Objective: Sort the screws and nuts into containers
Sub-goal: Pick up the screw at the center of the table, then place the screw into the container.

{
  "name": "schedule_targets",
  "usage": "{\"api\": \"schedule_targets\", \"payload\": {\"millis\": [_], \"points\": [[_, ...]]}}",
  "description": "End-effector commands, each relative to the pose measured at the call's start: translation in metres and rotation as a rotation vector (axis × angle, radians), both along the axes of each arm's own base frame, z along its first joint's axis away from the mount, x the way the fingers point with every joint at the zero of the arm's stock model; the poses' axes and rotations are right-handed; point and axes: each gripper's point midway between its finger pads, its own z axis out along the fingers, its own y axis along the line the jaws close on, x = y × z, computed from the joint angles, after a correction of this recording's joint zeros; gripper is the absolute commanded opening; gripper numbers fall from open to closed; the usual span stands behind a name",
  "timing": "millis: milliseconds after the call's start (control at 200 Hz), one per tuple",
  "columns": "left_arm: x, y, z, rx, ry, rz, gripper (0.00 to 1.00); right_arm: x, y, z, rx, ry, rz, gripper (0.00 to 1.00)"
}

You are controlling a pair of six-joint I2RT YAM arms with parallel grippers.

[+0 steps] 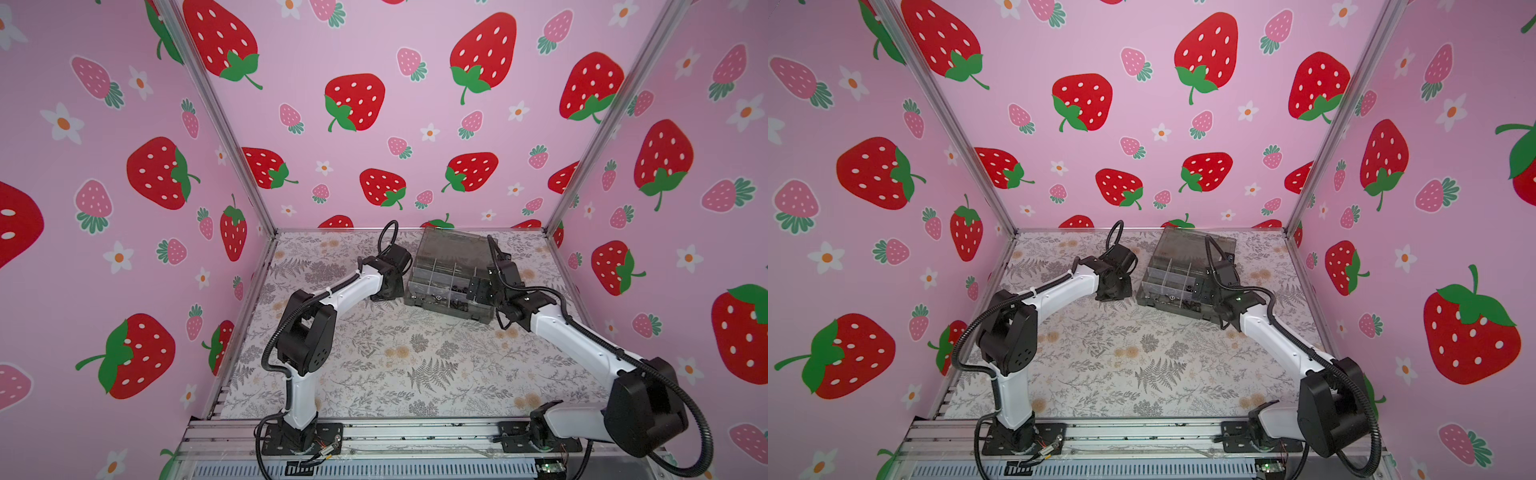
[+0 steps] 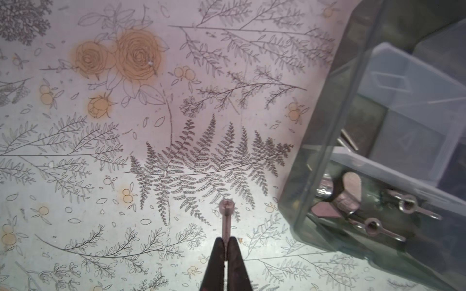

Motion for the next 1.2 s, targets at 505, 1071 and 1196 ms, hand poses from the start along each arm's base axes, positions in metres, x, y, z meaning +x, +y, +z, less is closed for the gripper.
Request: {"api": "schedule_targets", "payload": {"millis": [505, 1071, 1196], "points": [[0.063, -0.102, 0.018, -0.160, -0.056, -0.153, 0.00, -0.002, -0.007, 0.007, 0.031, -0.030, -0.043, 1.00], [0.075, -0.109, 0.008, -0.178, -0.033, -0.116, 0.19, -0.003, -0.005, 0.006, 0.041, -0.028, -0.039, 1.00], [0.075, -0.111, 0.017, -0.190, -0.050, -0.126, 0.26, -0.003, -0.005, 0.006, 0.041, -0.028, -0.039, 1.00]]}}
